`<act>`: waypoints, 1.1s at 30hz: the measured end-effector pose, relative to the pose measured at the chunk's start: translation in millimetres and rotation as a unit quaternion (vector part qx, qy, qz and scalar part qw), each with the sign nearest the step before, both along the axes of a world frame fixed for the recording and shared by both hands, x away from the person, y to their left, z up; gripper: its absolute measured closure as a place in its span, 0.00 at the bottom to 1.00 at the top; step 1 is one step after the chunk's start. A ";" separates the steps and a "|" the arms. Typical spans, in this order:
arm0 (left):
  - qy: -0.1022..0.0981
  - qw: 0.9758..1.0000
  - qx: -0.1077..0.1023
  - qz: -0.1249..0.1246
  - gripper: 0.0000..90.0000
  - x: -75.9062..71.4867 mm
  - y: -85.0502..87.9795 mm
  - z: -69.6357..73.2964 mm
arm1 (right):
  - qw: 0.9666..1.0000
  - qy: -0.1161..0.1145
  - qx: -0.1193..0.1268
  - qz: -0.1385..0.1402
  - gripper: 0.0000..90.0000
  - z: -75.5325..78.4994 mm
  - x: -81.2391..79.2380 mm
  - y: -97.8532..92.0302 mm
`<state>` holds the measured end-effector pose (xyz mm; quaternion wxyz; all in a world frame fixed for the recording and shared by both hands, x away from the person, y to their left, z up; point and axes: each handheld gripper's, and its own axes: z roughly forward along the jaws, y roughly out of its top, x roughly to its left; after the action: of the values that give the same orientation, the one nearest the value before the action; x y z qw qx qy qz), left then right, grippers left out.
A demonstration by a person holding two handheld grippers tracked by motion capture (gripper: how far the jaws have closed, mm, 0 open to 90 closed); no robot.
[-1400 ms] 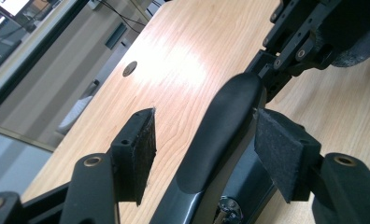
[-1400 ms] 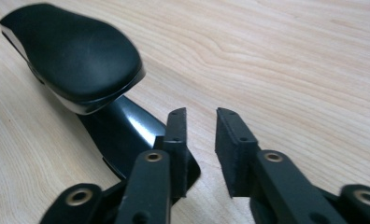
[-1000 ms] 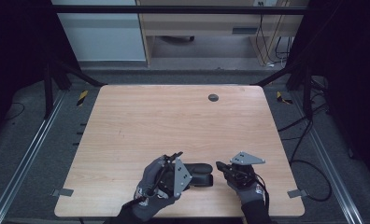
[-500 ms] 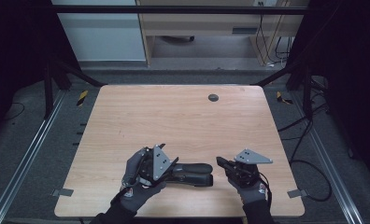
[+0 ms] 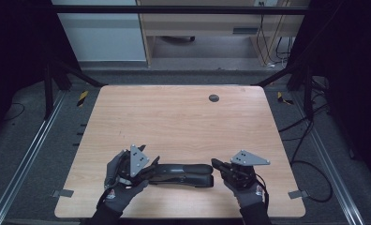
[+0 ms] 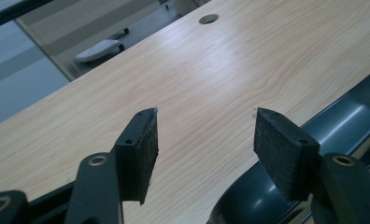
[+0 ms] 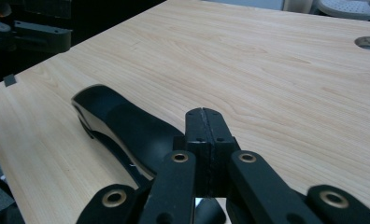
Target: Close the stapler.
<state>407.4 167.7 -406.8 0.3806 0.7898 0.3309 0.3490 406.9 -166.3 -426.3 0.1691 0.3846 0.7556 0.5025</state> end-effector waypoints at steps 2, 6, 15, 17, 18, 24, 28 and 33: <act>0.001 1.000 -0.005 0.010 0.44 -0.3 8.8 -2.7 | 1.000 0.001 -0.001 0.005 1.00 0.3 -0.9 3.7; 0.008 0.999 -0.020 0.031 0.44 0.1 24.5 -7.4 | 1.000 0.002 -0.003 0.012 1.00 -0.2 -2.2 8.8; 0.025 0.997 -0.038 0.064 0.44 -6.4 59.2 -24.2 | 1.000 0.005 -0.002 0.016 1.00 -6.8 -2.3 12.9; 0.034 0.996 -0.047 0.071 0.45 -8.6 67.2 -27.5 | 1.000 0.009 -0.008 0.012 1.00 -9.5 -2.4 12.9; 0.034 0.996 -0.047 0.071 0.45 -8.6 67.2 -27.5 | 1.000 0.009 -0.008 0.012 1.00 -9.5 -2.4 12.9; 0.045 0.994 -0.054 0.082 0.47 -15.4 84.1 -35.7 | 1.000 0.017 -0.015 0.004 1.00 -17.7 -2.9 12.7; 0.046 0.993 -0.056 0.091 0.45 -13.8 87.6 -38.1 | 1.000 0.018 -0.016 0.003 1.00 -20.6 -2.8 12.4; 0.051 0.992 -0.055 0.102 0.45 -9.8 91.2 -44.5 | 1.000 0.025 -0.017 0.002 1.00 -27.3 -2.2 11.7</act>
<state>397.6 258.9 -451.3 0.3685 0.7466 0.4477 0.3262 404.8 -154.6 -453.5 0.1561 0.3928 0.7688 0.4800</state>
